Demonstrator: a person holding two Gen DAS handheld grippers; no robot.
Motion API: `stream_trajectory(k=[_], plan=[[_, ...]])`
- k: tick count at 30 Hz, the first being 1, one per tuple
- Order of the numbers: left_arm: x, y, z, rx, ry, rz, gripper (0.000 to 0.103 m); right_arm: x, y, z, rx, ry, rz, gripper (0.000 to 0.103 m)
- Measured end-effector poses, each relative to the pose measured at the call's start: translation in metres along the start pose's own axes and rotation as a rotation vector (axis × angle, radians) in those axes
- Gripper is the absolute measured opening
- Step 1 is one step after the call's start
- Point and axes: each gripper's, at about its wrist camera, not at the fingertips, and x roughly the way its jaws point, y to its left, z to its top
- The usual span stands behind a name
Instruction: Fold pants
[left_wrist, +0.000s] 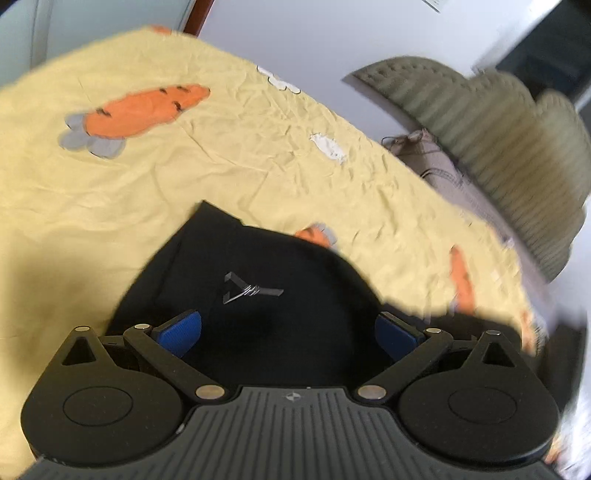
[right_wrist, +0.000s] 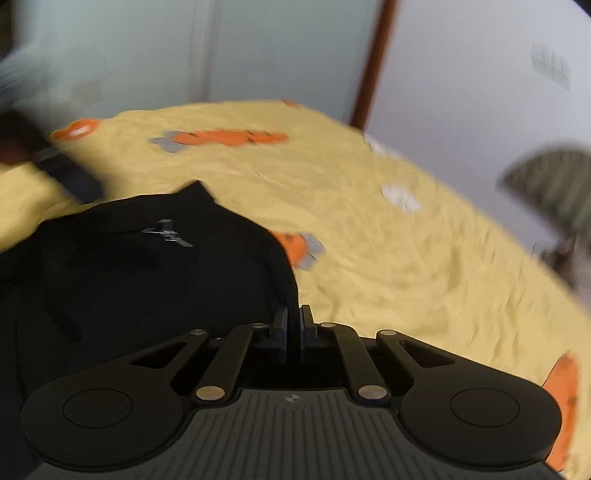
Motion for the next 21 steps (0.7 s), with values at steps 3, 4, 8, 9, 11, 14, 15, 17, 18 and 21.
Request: stream_trajectory(k=[3, 4, 8, 9, 11, 14, 15, 17, 18, 21], plan=[[0.019, 0.005, 0.015, -0.076, 0.064, -0.063, 0.1, -0.024, 0.031, -0.007, -0.124, -0.051, -0.058, 0.005], [0.024, 0.008, 0.018, -0.111, 0.083, -0.085, 0.1, -0.03, 0.04, -0.009, -0.151, -0.064, -0.072, 0.005], [0.038, 0.02, 0.025, -0.246, 0.108, -0.146, 0.1, -0.054, 0.074, -0.022, -0.281, -0.101, -0.126, 0.005], [0.04, 0.023, 0.025, -0.27, 0.101, -0.159, 0.1, -0.059, 0.08, -0.025, -0.302, -0.106, -0.13, 0.005], [0.046, 0.028, 0.025, -0.315, 0.122, -0.174, 0.096, -0.065, 0.093, -0.031, -0.341, -0.115, -0.148, 0.005], [0.052, 0.036, 0.019, -0.39, 0.17, -0.201, 0.059, -0.07, 0.103, -0.036, -0.367, -0.118, -0.165, 0.005], [0.051, 0.036, 0.016, -0.388, 0.179, -0.196, 0.041, -0.071, 0.105, -0.038, -0.367, -0.119, -0.17, 0.005], [0.044, 0.034, 0.007, -0.356, 0.164, -0.187, 0.023, -0.072, 0.108, -0.042, -0.36, -0.111, -0.174, 0.005], [0.037, 0.032, 0.003, -0.331, 0.144, -0.185, 0.014, -0.073, 0.109, -0.044, -0.352, -0.111, -0.177, 0.005], [0.006, 0.023, -0.012, -0.222, 0.081, -0.18, 0.01, -0.082, 0.117, -0.045, -0.329, -0.121, -0.182, 0.005]])
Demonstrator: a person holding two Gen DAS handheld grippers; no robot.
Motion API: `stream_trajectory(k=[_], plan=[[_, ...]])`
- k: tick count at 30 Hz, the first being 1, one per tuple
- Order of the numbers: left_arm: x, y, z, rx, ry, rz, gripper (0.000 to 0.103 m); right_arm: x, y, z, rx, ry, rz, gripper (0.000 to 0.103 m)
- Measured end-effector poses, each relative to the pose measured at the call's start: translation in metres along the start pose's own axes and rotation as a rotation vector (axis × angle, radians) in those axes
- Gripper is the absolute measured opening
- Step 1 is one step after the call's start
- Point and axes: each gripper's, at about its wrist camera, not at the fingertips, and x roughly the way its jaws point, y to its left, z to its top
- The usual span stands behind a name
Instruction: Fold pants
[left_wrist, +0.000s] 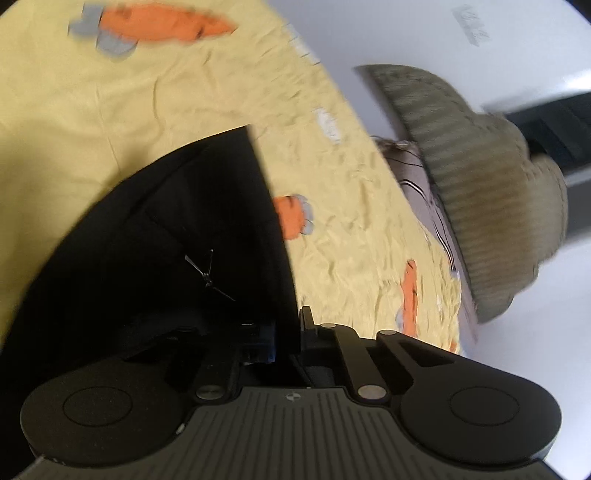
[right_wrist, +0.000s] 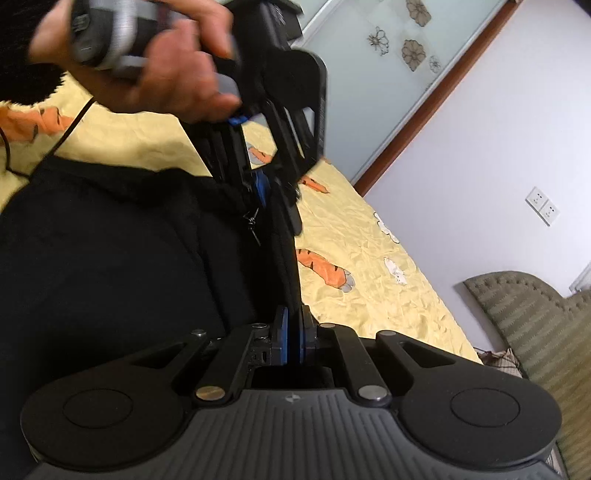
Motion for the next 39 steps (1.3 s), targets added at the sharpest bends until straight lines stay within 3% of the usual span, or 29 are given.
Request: stream_trajectory(k=[5, 10, 16, 21, 24, 29, 32, 34, 35, 37, 39], plan=[[-0.053, -0.004, -0.048, 0.184, -0.032, 0.036, 0.01, -0.04, 0.015, 0.008, 0.031, -0.036, 0.007, 0.005], [-0.087, 0.017, -0.103, 0.312, -0.036, 0.128, 0.01, -0.079, 0.052, 0.012, 0.058, -0.028, 0.112, 0.005], [-0.095, 0.061, -0.129, 0.279, -0.035, 0.225, 0.01, -0.082, 0.091, 0.007, 0.084, 0.007, 0.204, 0.005], [-0.107, 0.061, -0.142, 0.344, -0.084, 0.267, 0.017, -0.085, 0.098, 0.003, 0.144, 0.018, 0.22, 0.005], [-0.105, 0.064, -0.142, 0.318, -0.071, 0.28, 0.018, -0.087, 0.101, -0.002, 0.174, 0.032, 0.226, 0.005], [-0.114, 0.053, -0.153, 0.353, -0.114, 0.34, 0.036, -0.085, 0.108, 0.0, 0.227, 0.048, 0.218, 0.008], [-0.123, 0.039, -0.161, 0.396, -0.153, 0.4, 0.044, -0.107, 0.104, -0.007, 0.246, 0.003, 0.133, 0.012], [-0.131, 0.03, -0.167, 0.43, -0.205, 0.446, 0.063, -0.133, 0.095, -0.017, 0.273, -0.011, 0.04, 0.012], [-0.135, 0.026, -0.17, 0.439, -0.226, 0.453, 0.064, -0.145, 0.089, -0.024, 0.293, -0.005, -0.012, 0.012], [-0.139, 0.016, -0.174, 0.45, -0.212, 0.4, 0.066, -0.165, 0.074, -0.046, 0.31, 0.049, -0.13, 0.012], [-0.133, 0.007, -0.178, 0.425, -0.135, 0.285, 0.067, -0.176, 0.061, -0.072, 0.31, 0.137, -0.207, 0.016]])
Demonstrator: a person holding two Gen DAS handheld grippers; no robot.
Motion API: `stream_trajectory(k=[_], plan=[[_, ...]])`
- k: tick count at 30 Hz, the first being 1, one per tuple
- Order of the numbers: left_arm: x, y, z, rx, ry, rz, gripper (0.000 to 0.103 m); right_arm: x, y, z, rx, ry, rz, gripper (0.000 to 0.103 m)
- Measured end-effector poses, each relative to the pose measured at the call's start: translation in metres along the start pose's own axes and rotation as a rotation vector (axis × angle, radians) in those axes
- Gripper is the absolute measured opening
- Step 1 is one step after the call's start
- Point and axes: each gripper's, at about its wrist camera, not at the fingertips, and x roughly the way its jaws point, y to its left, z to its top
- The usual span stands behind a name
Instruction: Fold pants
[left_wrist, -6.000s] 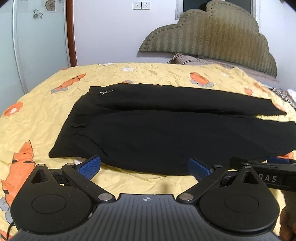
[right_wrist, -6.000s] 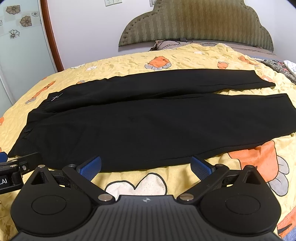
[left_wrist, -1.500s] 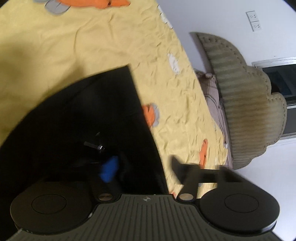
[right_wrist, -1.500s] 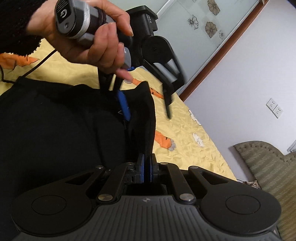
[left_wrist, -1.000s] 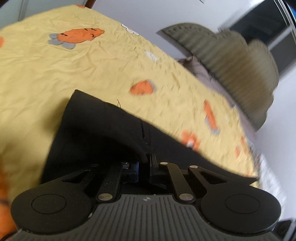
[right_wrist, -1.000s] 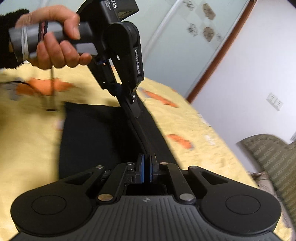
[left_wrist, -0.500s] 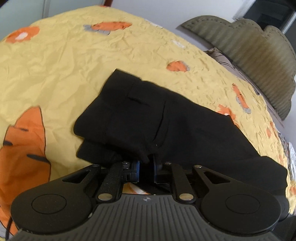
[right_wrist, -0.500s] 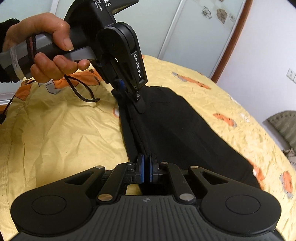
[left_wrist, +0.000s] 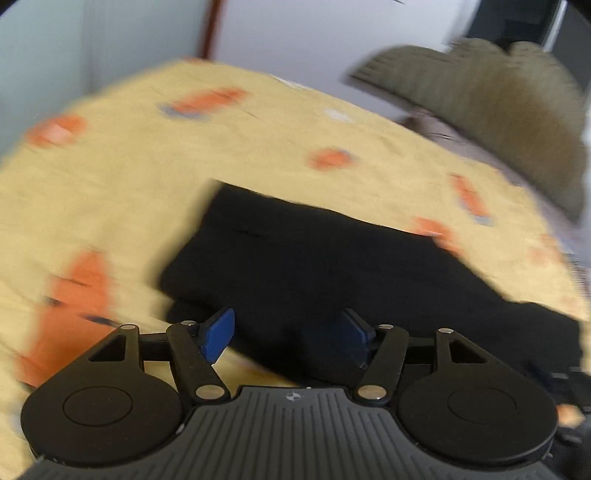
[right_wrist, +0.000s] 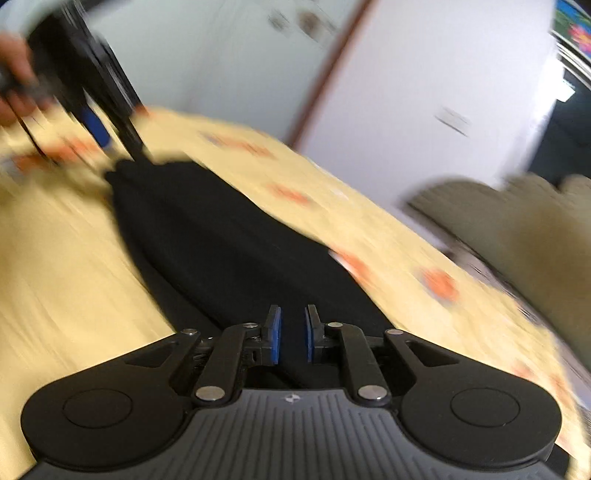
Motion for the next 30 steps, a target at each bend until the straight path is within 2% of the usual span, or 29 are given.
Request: stream_trajectory(k=[1, 3, 7, 11, 13, 16, 17, 23, 24, 26, 27, 28, 29, 30], plan=[[0.003, -0.007, -0.001, -0.01, 0.022, -0.047, 0.068, 0.001, -0.008, -0.01, 0.002, 0.034, -0.014, 0.02], [0.012, -0.027, -0.007, -0.001, 0.057, -0.119, 0.07, 0.004, -0.018, -0.025, -0.01, 0.089, -0.026, 0.021], [0.03, -0.064, -0.019, 0.027, 0.098, -0.165, 0.072, 0.016, -0.011, -0.032, -0.078, 0.106, -0.032, 0.021], [0.041, -0.073, -0.026, 0.001, 0.163, -0.223, 0.076, 0.026, 0.008, -0.034, -0.215, 0.087, -0.067, 0.024], [0.048, -0.072, -0.031, -0.041, 0.205, -0.252, 0.079, 0.032, 0.014, -0.033, -0.246, 0.077, -0.086, 0.022], [0.062, -0.071, -0.04, -0.174, 0.3, -0.316, 0.079, 0.036, 0.011, -0.029, -0.224, 0.059, -0.065, 0.007], [0.067, -0.069, -0.043, -0.225, 0.326, -0.34, 0.079, 0.034, 0.011, -0.028, -0.216, 0.051, -0.066, 0.007], [0.084, -0.069, -0.044, -0.34, 0.324, -0.352, 0.08, 0.007, 0.004, -0.02, -0.16, 0.004, -0.074, 0.006], [0.086, -0.068, -0.044, -0.353, 0.319, -0.349, 0.077, 0.004, 0.005, -0.02, -0.162, 0.002, -0.074, 0.006], [0.088, -0.064, -0.047, -0.391, 0.318, -0.361, 0.061, -0.001, 0.007, -0.02, -0.159, 0.003, -0.066, 0.006], [0.089, -0.062, -0.049, -0.405, 0.326, -0.382, 0.032, -0.003, 0.009, -0.02, -0.163, 0.007, -0.062, 0.006], [0.089, -0.06, -0.051, -0.412, 0.34, -0.404, 0.014, -0.004, 0.011, -0.021, -0.173, 0.014, -0.06, 0.006], [0.088, -0.059, -0.053, -0.411, 0.342, -0.405, 0.014, -0.003, 0.012, -0.023, -0.183, 0.021, -0.058, 0.006], [0.084, -0.058, -0.055, -0.402, 0.334, -0.401, 0.008, -0.004, 0.015, -0.025, -0.191, 0.03, -0.051, 0.006]])
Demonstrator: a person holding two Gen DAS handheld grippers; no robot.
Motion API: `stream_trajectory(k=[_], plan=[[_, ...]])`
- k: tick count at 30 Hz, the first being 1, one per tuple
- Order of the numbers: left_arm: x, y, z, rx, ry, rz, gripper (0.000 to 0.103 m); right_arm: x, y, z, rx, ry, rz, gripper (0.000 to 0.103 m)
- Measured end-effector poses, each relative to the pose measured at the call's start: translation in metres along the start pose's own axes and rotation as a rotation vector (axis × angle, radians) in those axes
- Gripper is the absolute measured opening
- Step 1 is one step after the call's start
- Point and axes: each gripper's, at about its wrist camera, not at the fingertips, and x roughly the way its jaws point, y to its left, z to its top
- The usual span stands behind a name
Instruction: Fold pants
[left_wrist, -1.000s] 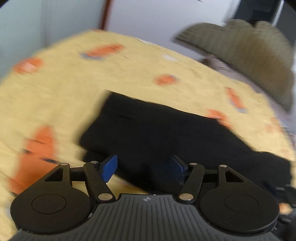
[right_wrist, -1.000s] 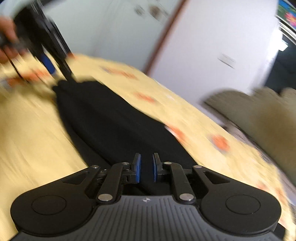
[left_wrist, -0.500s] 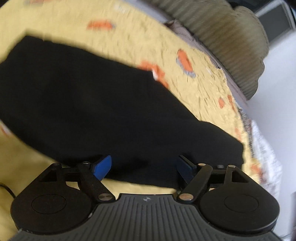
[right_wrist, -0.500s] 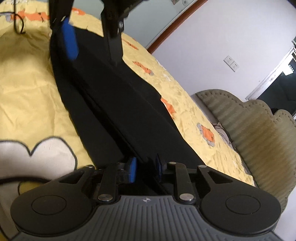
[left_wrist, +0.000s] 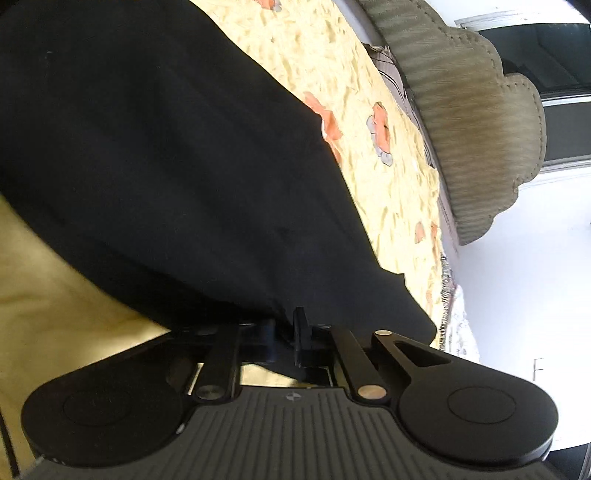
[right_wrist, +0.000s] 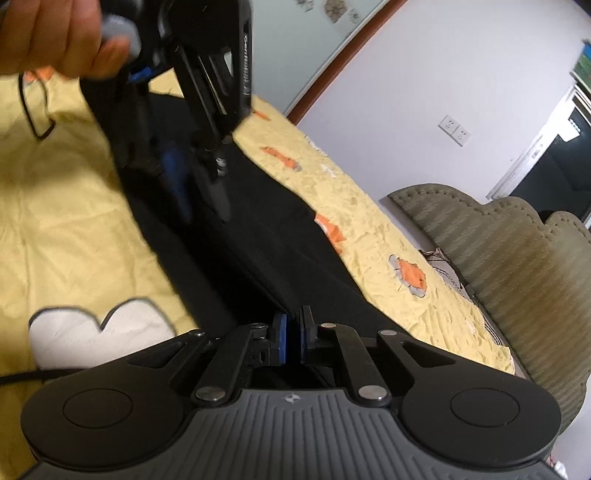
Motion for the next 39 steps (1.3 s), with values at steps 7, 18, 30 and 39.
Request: stream_trajectory(k=[7, 18, 30, 39], plan=[[-0.004, 0.0, -0.012, 0.103, 0.01, 0.059, 0.004, -0.006, 0.011, -0.006, -0.017, 0.034, 0.061, 0.005], [-0.003, -0.042, -0.03, 0.435, 0.035, 0.179, 0.059, -0.034, -0.012, -0.028, 0.111, 0.013, 0.017, 0.039], [0.07, -0.108, -0.05, 0.778, -0.07, 0.235, 0.067, -0.063, -0.229, -0.245, 1.614, -0.005, -0.313, 0.042], [0.104, -0.13, -0.101, 1.102, -0.056, 0.224, 0.074, -0.048, -0.247, -0.306, 1.945, -0.159, -0.333, 0.04]])
